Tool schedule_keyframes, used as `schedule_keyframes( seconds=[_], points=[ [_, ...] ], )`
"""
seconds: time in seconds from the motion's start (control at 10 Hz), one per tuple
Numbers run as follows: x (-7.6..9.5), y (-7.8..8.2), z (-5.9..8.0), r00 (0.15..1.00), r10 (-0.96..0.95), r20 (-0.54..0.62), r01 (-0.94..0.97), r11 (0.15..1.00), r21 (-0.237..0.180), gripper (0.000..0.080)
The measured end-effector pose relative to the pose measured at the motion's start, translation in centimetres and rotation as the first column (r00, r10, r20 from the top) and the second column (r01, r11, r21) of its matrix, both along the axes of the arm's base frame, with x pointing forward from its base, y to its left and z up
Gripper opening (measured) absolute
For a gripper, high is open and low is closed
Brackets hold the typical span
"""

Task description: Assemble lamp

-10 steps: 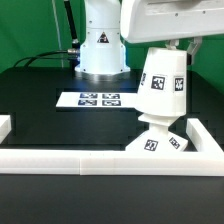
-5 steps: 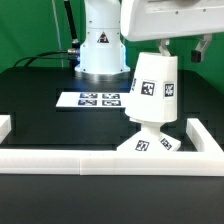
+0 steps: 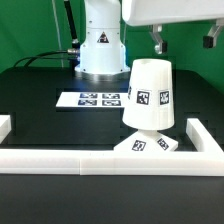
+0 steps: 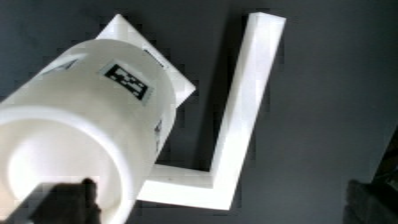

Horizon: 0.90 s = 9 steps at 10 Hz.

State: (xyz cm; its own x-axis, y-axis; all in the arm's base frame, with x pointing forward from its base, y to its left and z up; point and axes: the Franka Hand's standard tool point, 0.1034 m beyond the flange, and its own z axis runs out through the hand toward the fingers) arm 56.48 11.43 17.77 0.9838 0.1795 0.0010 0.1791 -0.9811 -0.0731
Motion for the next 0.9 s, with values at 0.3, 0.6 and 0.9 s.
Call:
schedule_keyframes(
  seconds=[0.3,0.6,0.9],
  points=[
    [-0.74,1.15,0.15,0.998,-0.050,0.026,0.050,0.999,-0.018,0.0699],
    [-0.68,0.91,0.11,0.998,-0.051,0.026,0.051,0.999,-0.018,0.0699],
    [-0.69,0.90,0.06,0.998,-0.051,0.025,0.051,0.999,-0.018,0.0699]
  ],
)
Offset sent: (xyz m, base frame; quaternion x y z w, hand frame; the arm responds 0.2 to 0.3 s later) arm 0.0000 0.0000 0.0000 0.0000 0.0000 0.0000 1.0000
